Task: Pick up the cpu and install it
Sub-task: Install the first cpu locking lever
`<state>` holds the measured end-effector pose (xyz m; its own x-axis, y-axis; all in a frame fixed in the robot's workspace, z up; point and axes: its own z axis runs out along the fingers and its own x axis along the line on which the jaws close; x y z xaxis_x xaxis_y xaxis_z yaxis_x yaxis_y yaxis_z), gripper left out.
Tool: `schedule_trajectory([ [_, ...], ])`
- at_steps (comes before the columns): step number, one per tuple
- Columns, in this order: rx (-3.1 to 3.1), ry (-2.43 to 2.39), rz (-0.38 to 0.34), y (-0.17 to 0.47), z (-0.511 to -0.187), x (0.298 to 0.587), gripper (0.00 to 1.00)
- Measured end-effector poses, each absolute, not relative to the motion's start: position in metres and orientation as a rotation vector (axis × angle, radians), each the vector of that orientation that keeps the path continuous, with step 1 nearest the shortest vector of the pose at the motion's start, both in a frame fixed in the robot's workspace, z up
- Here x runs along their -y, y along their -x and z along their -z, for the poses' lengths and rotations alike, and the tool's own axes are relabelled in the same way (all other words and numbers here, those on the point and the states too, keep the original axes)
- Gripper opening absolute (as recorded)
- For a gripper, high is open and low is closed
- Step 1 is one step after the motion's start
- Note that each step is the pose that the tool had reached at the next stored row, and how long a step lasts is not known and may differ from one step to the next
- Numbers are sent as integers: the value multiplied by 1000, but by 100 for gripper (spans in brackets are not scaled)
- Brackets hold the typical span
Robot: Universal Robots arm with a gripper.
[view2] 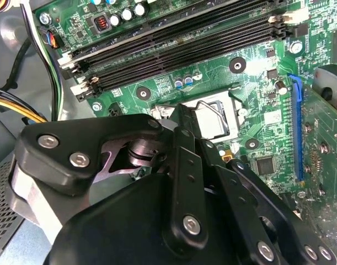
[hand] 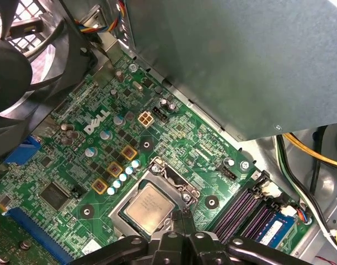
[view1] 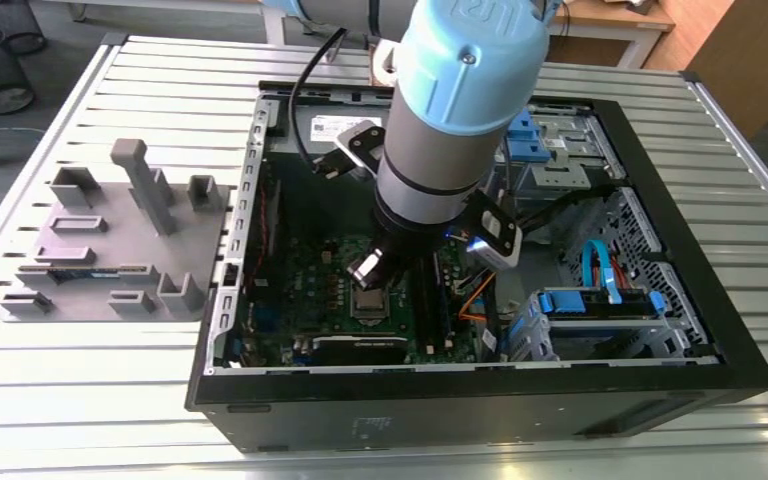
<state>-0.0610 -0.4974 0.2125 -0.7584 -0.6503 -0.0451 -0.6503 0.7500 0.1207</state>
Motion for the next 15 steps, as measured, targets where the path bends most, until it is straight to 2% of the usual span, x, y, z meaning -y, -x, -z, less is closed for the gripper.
schedule_trajectory([
  [15, -2990, 914, -203, 61, -209, 504, 11],
])
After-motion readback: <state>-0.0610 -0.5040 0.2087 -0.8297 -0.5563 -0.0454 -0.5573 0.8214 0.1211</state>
